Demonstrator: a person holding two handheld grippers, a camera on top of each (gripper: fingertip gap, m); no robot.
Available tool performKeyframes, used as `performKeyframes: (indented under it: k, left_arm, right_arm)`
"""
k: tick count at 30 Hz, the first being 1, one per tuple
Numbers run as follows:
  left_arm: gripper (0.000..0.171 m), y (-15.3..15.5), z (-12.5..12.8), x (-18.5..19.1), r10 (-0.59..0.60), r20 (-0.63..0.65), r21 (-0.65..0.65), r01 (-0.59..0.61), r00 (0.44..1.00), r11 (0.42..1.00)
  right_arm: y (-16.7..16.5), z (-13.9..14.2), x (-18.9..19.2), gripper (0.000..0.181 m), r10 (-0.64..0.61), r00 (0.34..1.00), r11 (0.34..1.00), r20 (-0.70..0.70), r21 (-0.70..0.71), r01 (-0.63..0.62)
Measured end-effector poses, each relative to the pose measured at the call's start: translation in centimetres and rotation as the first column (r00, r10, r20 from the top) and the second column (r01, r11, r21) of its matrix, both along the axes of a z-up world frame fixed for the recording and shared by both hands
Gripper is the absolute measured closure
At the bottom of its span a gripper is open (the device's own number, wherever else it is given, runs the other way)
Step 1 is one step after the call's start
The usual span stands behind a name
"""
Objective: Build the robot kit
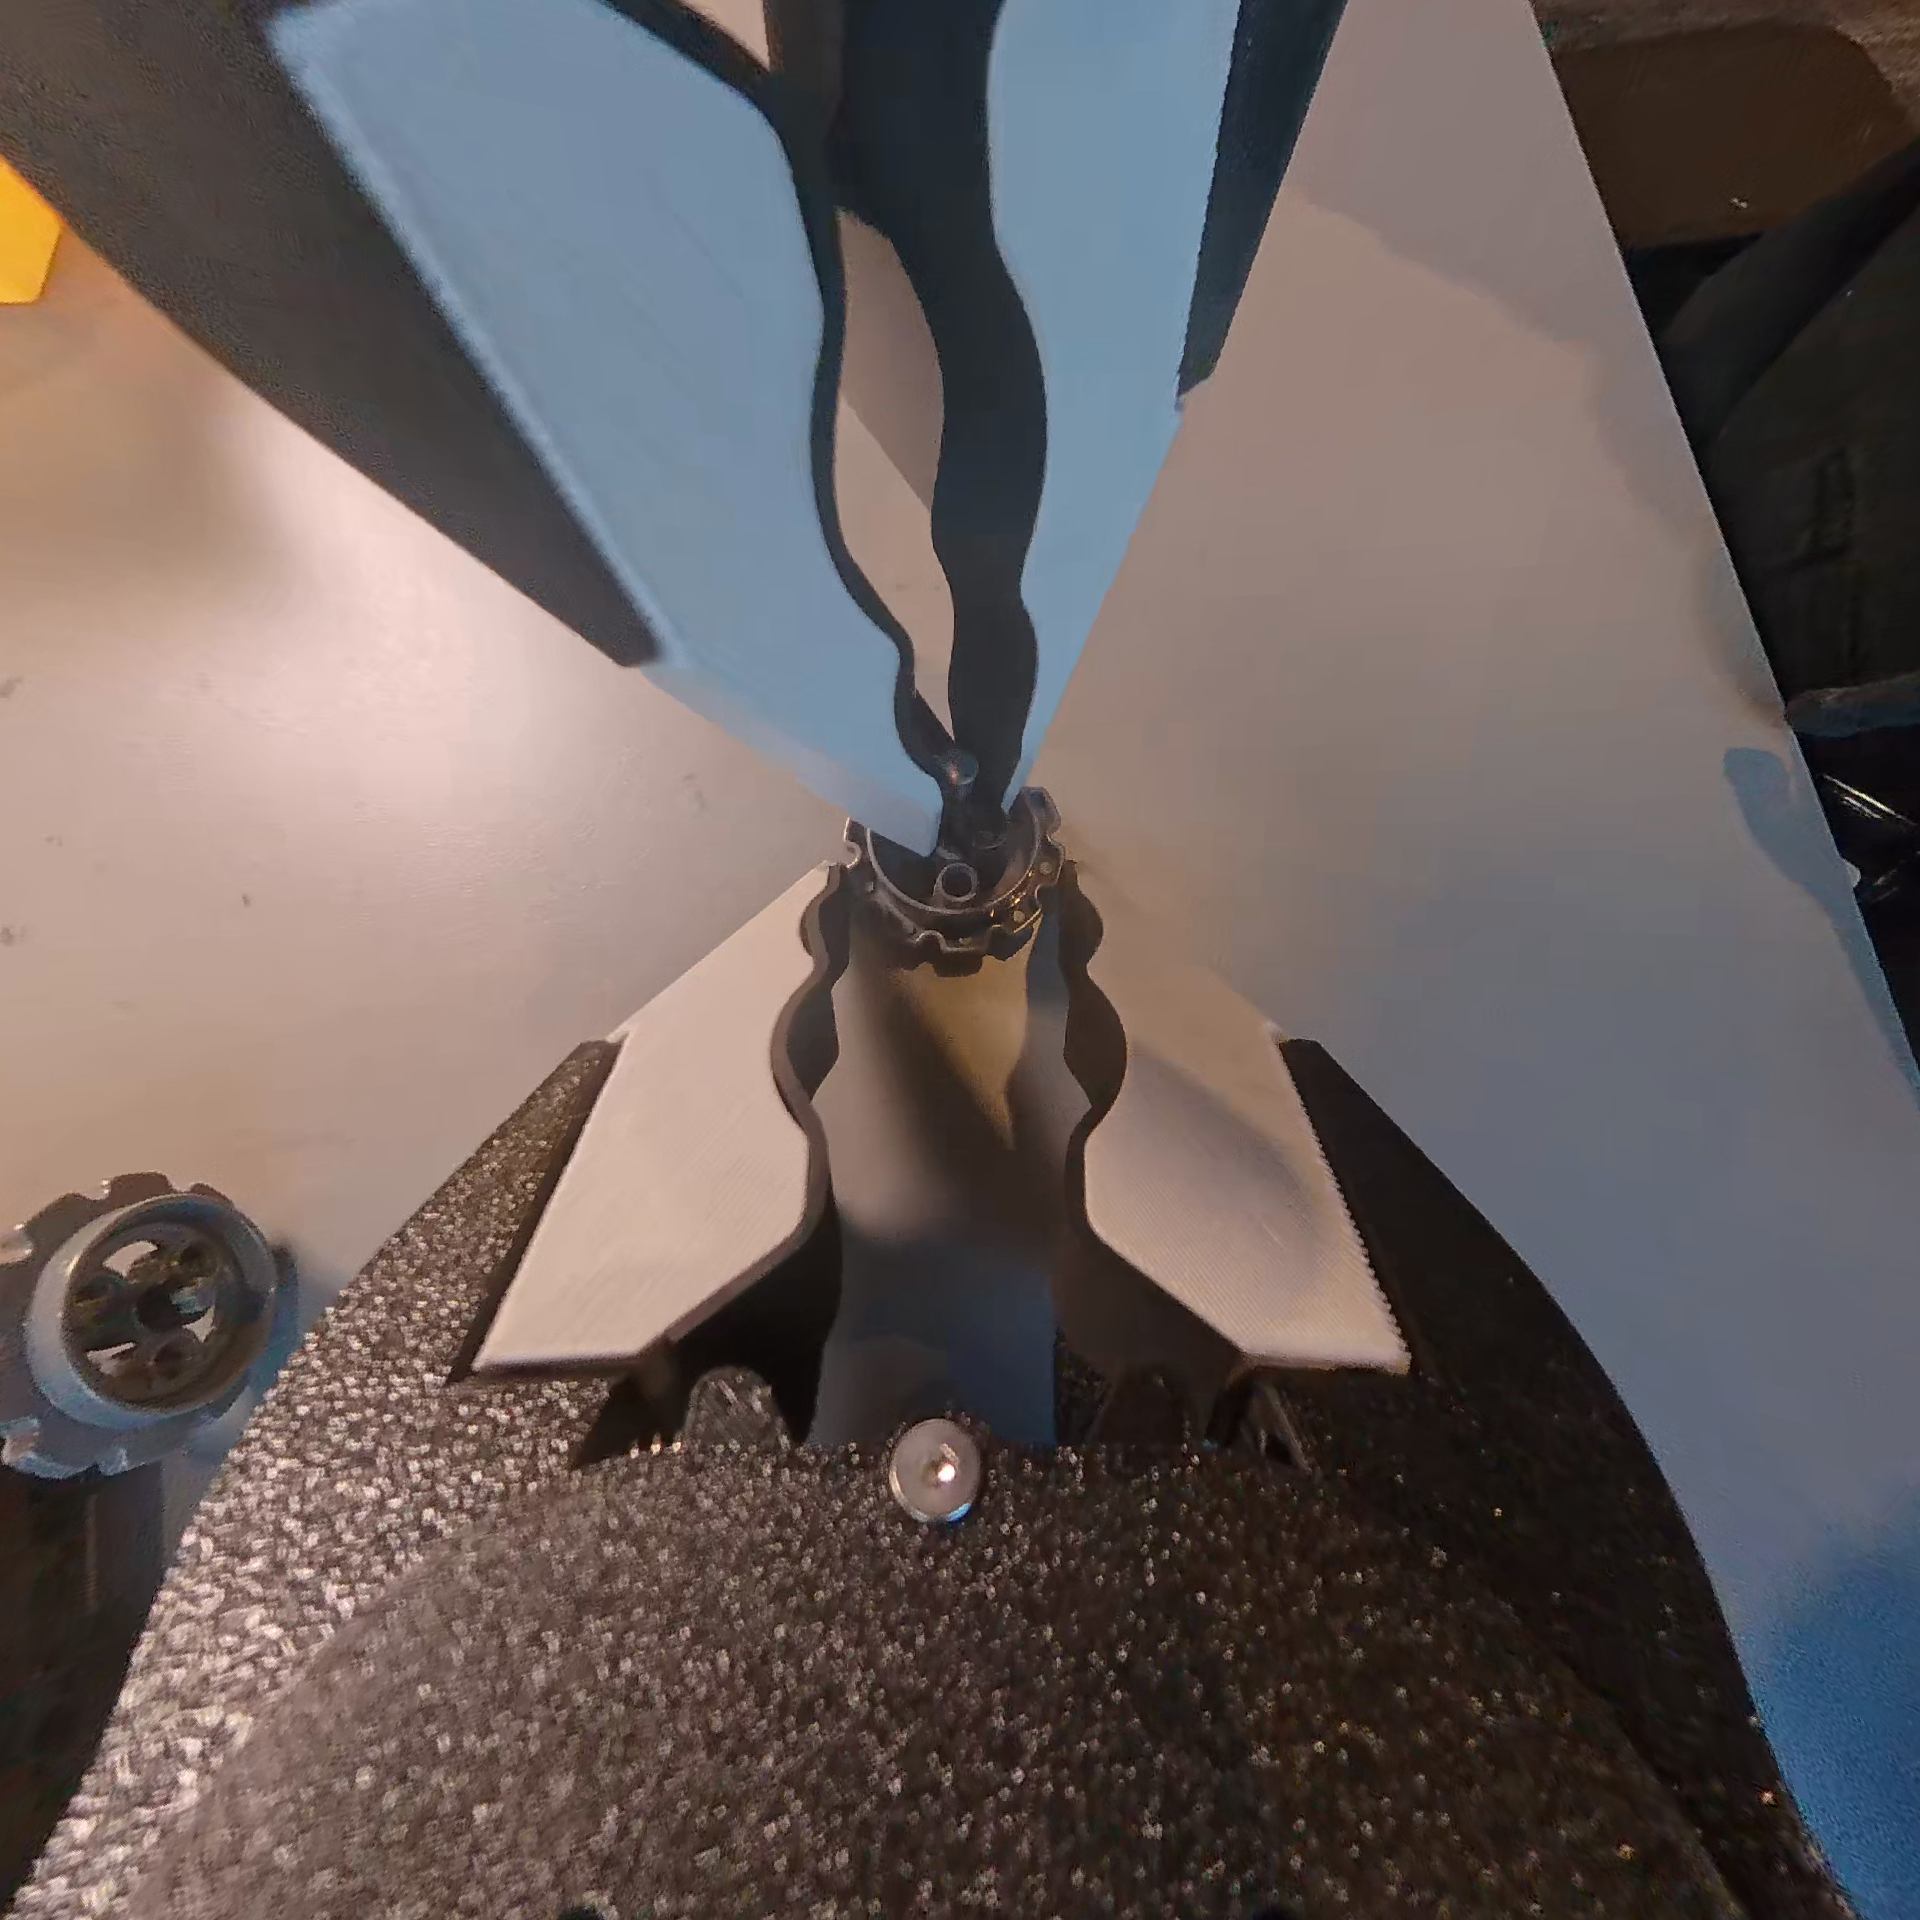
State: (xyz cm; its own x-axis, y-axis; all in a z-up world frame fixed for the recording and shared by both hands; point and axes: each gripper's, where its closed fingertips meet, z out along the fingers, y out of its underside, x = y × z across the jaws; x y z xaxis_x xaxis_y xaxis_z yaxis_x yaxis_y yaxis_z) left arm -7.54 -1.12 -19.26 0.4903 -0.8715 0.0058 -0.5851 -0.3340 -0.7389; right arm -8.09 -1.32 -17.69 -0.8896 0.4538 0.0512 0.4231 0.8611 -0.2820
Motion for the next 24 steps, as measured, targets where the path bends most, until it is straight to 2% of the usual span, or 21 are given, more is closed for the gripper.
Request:
performKeyframes:
  k: [6,13,15,18,21,24]
  left_arm:
    - [0.133,0.0,0.0,0.0,0.002,0.015,-0.019,-0.002,1.0,1.0]
    - [0.133,-0.1,0.0,0.0,0.0,0.008,-0.01,0.0,1.0,1.0]
    - [0.133,-0.1,0.0,0.0,0.0,0.007,-0.009,0.0,1.0,1.0]
    - [0.133,-0.1,0.0,0.0,-0.001,0.007,-0.009,0.001,1.0,1.0]
    - [0.133,-0.1,0.0,0.0,-0.002,0.006,-0.007,0.002,1.0,1.0]
    - [0.133,-0.1,0.0,0.0,-0.003,0.006,-0.007,0.003,1.0,1.0]
  right_arm:
    - [0.2,-0.6,0.1,0.175,0.014,1.0,0.999,-0.001,0.032,-0.014]
    - [0.2,-0.5,-0.1,0.171,-0.021,0.999,1.0,-0.046,-0.012,0.021]
    - [0.1,0.0,-0.1,0.161,-0.025,0.998,0.999,-0.061,-0.024,0.023]
    - [0.0,1.4,-0.3,0.16,-0.037,0.995,0.998,-0.091,-0.051,0.032]
    - [0.1,2.9,-0.4,0.169,-0.067,0.991,0.994,-0.116,-0.089,0.057]
    - [0.2,2.5,0.0,0.179,-0.069,0.992,0.995,-0.105,-0.075,0.062]
